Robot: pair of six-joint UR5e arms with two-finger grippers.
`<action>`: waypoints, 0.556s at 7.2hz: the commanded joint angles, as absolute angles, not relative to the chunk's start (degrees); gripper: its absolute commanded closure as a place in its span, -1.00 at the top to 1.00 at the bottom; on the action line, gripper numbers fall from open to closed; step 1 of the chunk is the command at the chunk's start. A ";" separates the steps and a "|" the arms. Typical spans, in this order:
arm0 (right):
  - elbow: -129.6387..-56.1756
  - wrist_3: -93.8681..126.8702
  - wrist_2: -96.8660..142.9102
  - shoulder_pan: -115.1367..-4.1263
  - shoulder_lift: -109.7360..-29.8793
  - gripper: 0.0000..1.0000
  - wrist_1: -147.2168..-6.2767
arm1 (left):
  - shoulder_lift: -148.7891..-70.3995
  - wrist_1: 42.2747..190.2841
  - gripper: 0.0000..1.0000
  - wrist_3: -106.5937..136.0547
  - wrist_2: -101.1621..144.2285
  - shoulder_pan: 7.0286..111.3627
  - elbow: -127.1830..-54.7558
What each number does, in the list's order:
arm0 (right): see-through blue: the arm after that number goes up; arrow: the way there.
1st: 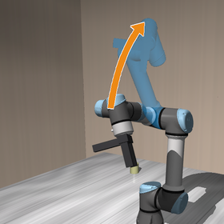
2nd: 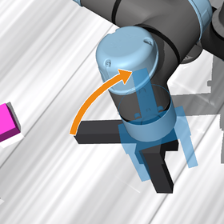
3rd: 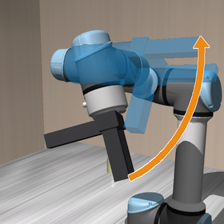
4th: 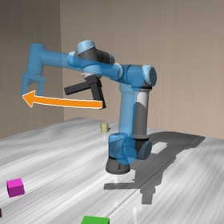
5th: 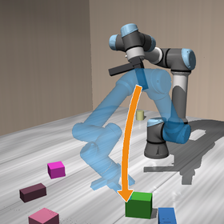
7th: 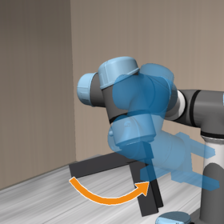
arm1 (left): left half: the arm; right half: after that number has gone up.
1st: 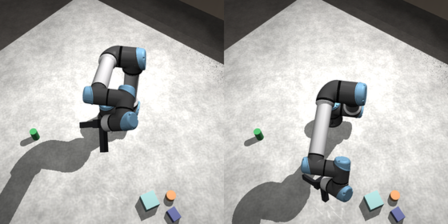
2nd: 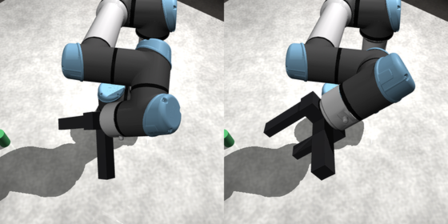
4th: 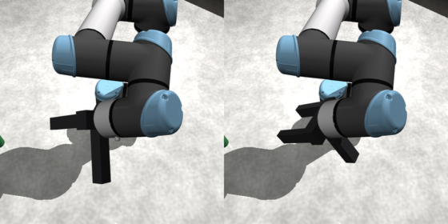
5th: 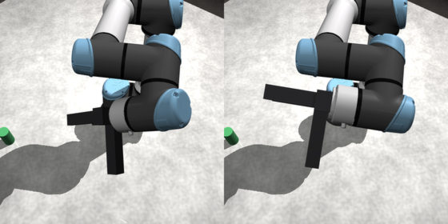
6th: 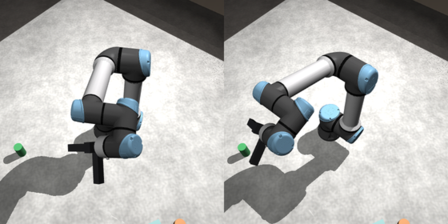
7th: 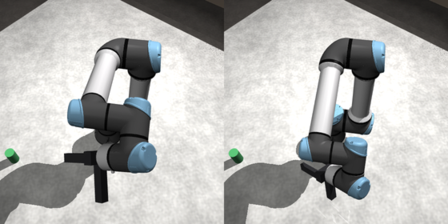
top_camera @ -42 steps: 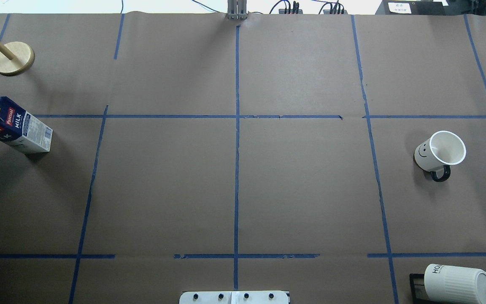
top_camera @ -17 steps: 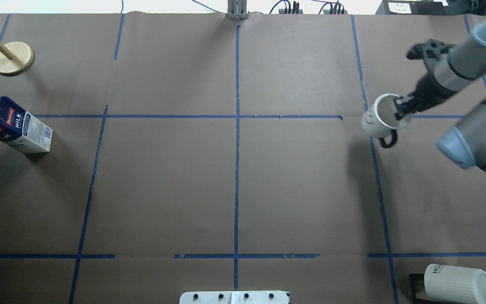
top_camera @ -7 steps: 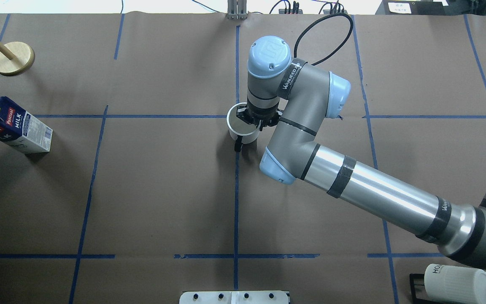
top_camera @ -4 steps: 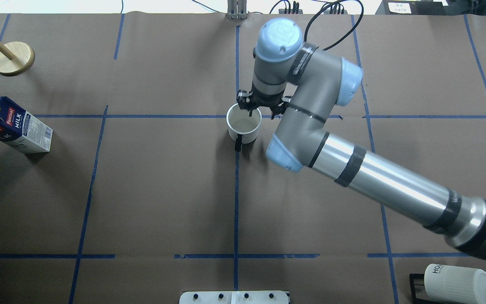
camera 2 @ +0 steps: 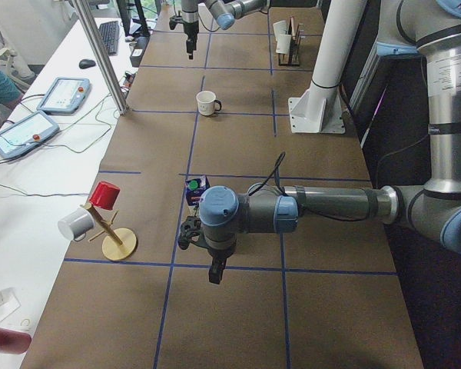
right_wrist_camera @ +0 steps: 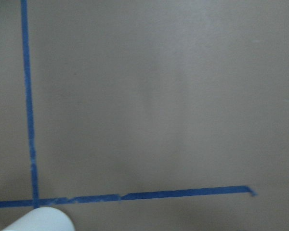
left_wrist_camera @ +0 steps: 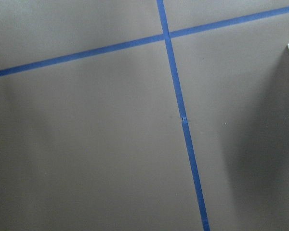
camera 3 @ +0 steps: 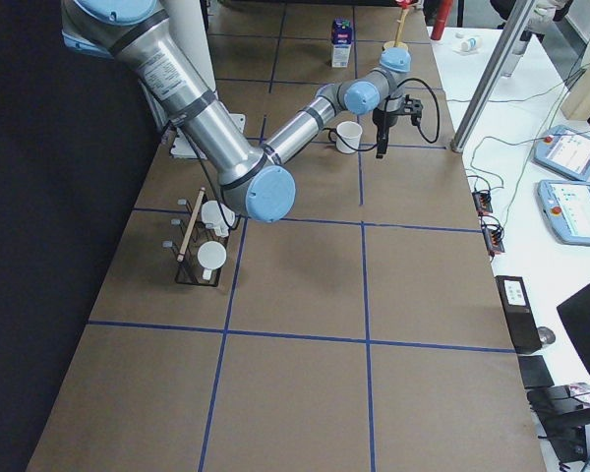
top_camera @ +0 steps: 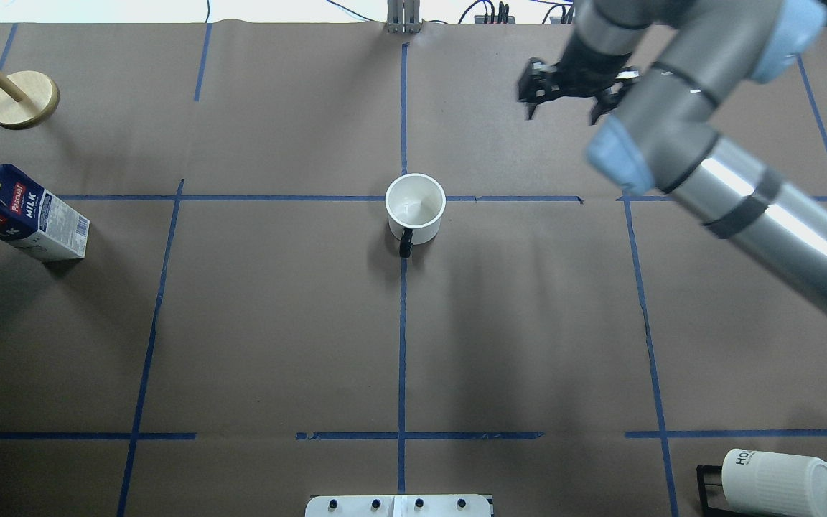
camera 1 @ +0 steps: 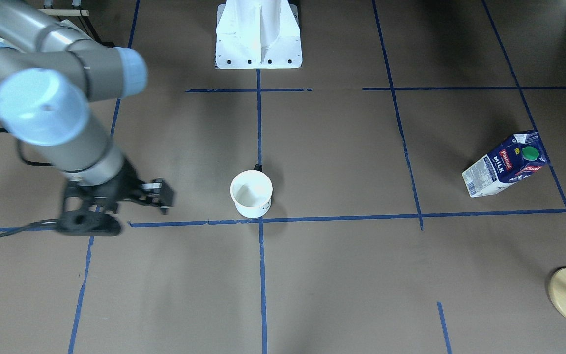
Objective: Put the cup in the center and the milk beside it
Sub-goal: 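Open the right gripper and withdraw the right arm away from the mug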
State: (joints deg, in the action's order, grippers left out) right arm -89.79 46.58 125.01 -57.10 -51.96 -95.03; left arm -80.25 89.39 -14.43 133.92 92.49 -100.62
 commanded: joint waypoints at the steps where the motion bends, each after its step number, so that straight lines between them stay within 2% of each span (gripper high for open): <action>1: -95.26 25.41 129.97 -67.72 -64.63 0.99 -96.59 | -80.86 96.20 1.00 -14.24 133.51 92.46 -99.94; 2: -96.32 16.09 131.64 -72.20 -69.91 0.99 -96.59 | -81.12 99.20 1.00 -13.98 133.51 92.46 -99.32; 3: -96.42 8.43 132.44 -75.03 -75.09 0.99 -96.16 | -86.60 97.66 1.00 -14.06 135.33 91.42 -98.19; 4: -96.50 -1.39 132.63 -78.63 -80.98 0.99 -95.80 | -86.66 97.65 1.00 -13.98 140.92 91.32 -96.96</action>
State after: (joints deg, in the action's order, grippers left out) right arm -96.18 10.02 131.93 -74.25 -73.97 -96.19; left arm -84.85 97.62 -14.04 136.19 91.72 -98.33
